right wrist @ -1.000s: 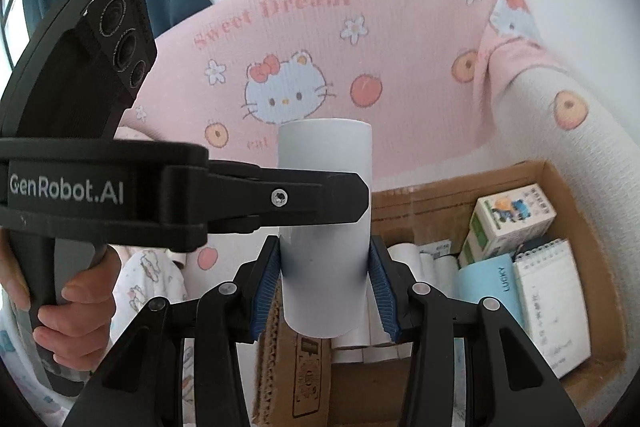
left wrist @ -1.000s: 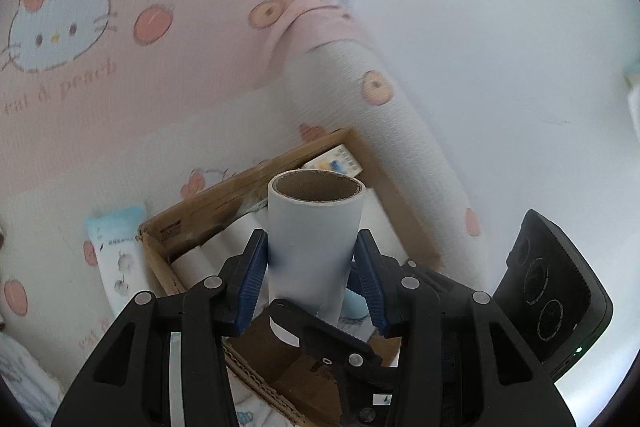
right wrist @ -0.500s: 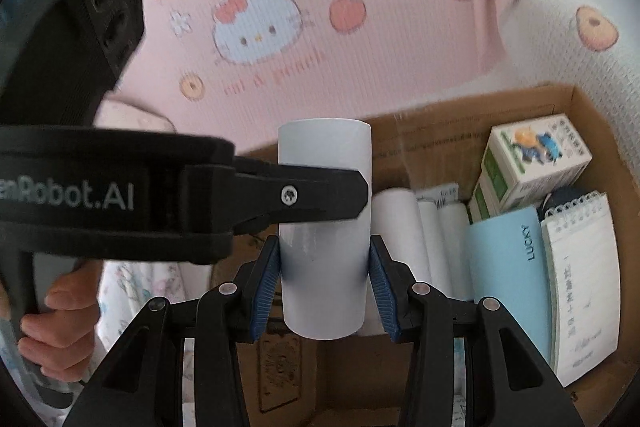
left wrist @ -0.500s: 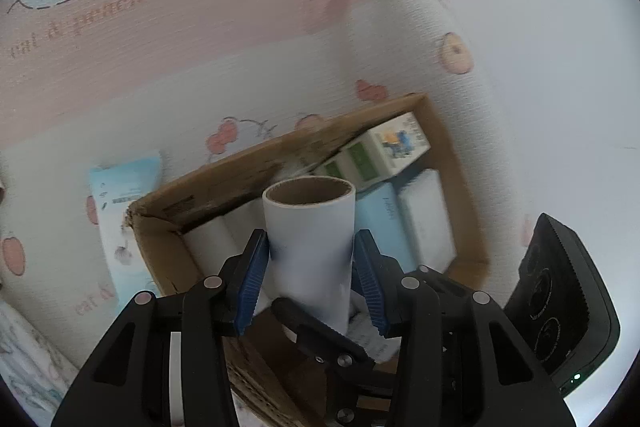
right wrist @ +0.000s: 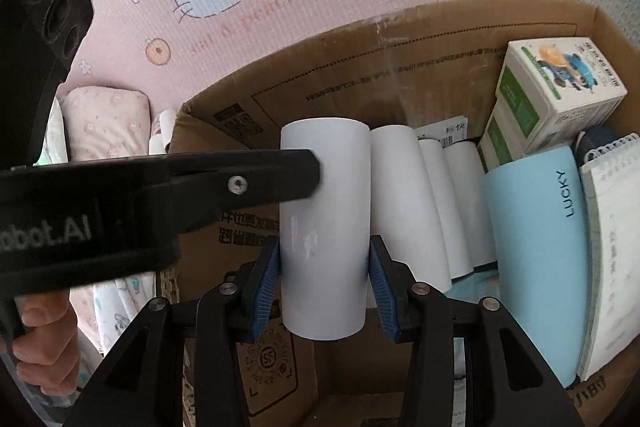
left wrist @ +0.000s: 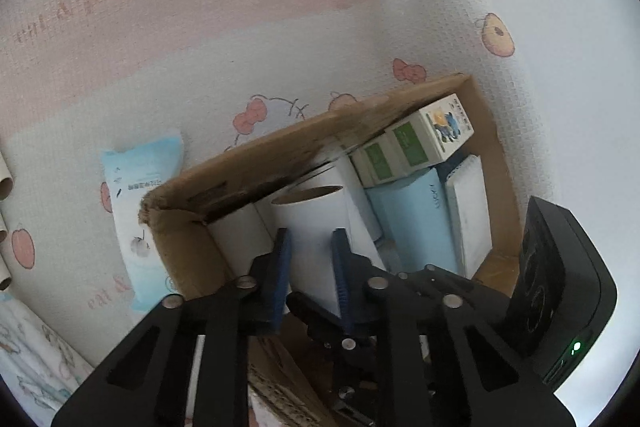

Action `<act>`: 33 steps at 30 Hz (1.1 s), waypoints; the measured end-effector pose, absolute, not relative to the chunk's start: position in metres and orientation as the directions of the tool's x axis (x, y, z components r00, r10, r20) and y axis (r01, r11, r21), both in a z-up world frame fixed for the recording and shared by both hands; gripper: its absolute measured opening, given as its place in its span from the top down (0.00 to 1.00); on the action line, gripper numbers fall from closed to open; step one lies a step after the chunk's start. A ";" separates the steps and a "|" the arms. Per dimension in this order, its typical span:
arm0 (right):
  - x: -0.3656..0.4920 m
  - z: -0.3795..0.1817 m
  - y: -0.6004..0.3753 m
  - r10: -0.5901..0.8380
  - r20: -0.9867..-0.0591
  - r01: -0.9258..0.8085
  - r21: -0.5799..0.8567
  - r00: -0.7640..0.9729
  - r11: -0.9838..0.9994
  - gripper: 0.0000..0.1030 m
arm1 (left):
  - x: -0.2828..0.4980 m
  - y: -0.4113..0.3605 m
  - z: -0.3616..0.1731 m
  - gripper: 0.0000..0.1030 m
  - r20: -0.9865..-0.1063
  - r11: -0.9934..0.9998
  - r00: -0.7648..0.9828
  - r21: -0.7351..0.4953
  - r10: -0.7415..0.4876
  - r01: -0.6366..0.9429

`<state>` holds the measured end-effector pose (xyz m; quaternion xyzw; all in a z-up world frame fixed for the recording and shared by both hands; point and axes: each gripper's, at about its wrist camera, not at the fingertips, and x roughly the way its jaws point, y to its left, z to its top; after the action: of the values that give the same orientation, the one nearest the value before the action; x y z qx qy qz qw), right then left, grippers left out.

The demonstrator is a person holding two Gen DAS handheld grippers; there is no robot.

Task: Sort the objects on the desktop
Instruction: 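Lower the tube into the box and open the left gripper, then open the right gripper to release the tube in the box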

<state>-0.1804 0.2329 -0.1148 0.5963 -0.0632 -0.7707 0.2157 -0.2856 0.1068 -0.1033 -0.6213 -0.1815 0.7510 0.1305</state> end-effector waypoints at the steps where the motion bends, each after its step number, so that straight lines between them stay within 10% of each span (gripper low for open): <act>1: -0.181 -0.116 0.231 -0.405 -0.894 0.260 0.352 -0.190 -0.899 0.60 | -0.286 0.106 -0.104 0.83 -0.885 -0.899 -0.193 -0.437 0.424 0.027; 33: -0.168 -0.079 0.239 -0.334 -0.934 0.227 0.300 -0.126 -0.926 0.60 | -0.281 0.107 -0.094 0.92 -0.892 -0.910 -0.183 -0.409 0.413 -0.064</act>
<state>-0.1685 0.2386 -0.0792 0.6341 -0.0419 -0.7490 0.1873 -0.2811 0.1071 -0.0940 -0.6195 -0.1408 0.7560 0.1580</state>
